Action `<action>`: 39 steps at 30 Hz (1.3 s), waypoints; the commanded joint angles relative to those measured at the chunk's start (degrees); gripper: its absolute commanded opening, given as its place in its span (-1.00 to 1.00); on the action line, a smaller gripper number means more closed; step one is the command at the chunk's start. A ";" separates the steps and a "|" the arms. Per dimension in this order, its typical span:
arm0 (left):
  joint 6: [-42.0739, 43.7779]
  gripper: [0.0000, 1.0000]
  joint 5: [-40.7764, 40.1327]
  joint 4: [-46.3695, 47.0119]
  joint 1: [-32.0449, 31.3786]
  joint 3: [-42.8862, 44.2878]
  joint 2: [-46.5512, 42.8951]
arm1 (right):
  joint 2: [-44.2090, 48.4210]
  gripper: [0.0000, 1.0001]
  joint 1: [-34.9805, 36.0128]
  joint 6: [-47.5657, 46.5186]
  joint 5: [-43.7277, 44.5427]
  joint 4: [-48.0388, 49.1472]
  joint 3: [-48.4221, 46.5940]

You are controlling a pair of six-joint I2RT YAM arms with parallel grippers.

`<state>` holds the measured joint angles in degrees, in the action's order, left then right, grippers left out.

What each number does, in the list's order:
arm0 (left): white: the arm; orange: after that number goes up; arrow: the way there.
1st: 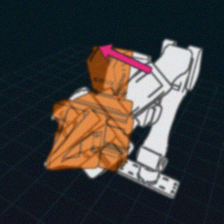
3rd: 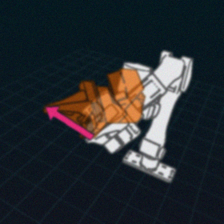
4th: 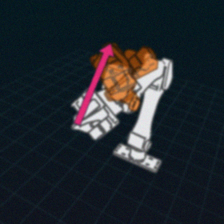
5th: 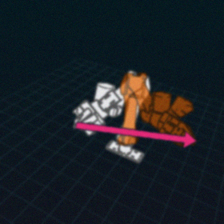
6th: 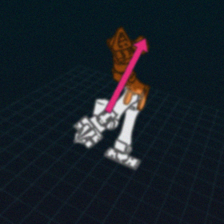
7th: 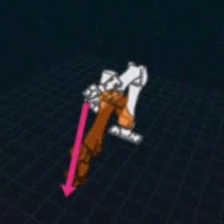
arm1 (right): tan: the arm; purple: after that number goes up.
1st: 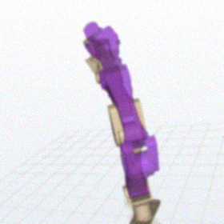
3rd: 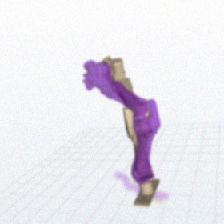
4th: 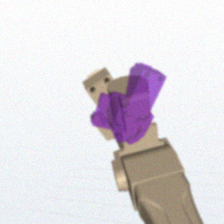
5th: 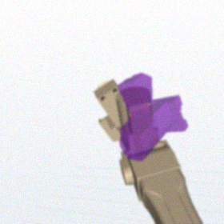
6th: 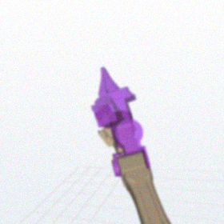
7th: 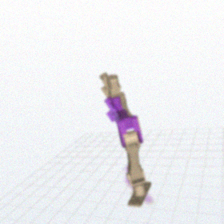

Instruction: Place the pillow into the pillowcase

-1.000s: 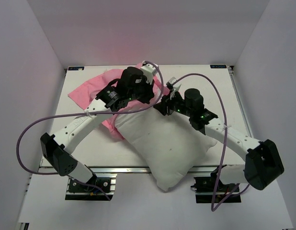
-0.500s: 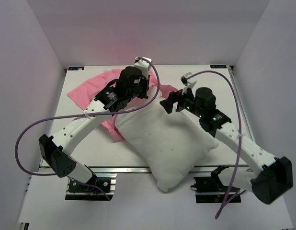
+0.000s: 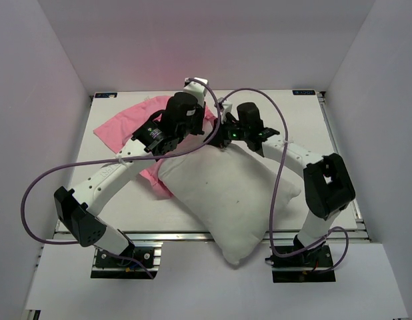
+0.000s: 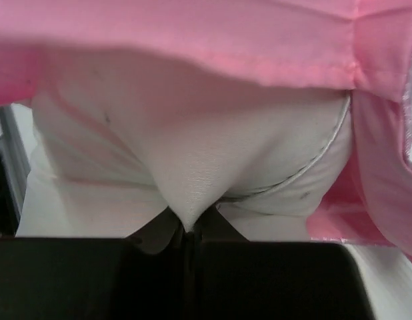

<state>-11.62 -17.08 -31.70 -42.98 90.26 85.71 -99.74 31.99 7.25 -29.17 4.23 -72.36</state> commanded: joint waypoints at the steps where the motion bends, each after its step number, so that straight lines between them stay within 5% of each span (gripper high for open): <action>1: -0.77 -1.00 -3.11 2.26 -0.96 2.38 -1.60 | 4.52 -1.00 0.27 -0.31 -13.09 9.98 2.46; 6: -1.57 -1.00 -6.39 1.03 -1.05 5.62 3.22 | 19.74 -1.00 1.50 -0.66 -13.02 20.36 15.21; 10: -2.18 -1.00 3.05 0.59 -0.96 8.79 5.43 | 29.95 -1.00 1.67 1.63 -12.15 22.49 20.06; 13: -3.32 -1.00 15.70 5.32 -1.14 5.91 2.54 | 29.61 -1.00 1.76 5.22 -11.09 26.42 22.08; 19: -6.57 -1.00 29.39 11.14 -2.10 -4.90 -4.05 | 23.91 -1.00 2.73 12.52 10.25 38.12 24.37; 23: -8.59 -1.00 45.43 16.67 -2.90 -14.30 -6.43 | 19.42 -1.00 2.73 14.81 18.42 44.36 24.98; 30: -13.25 -1.00 55.47 23.26 -4.74 -32.67 -9.77 | 19.41 -1.00 2.38 23.41 33.29 53.24 30.78; 39: -7.81 -1.00 56.99 22.40 -20.02 -26.72 -6.97 | 17.92 -1.00 2.29 28.17 47.79 50.10 29.03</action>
<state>-18.94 20.95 -4.40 -52.60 60.34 78.94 -81.87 35.66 32.75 1.56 40.58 -39.53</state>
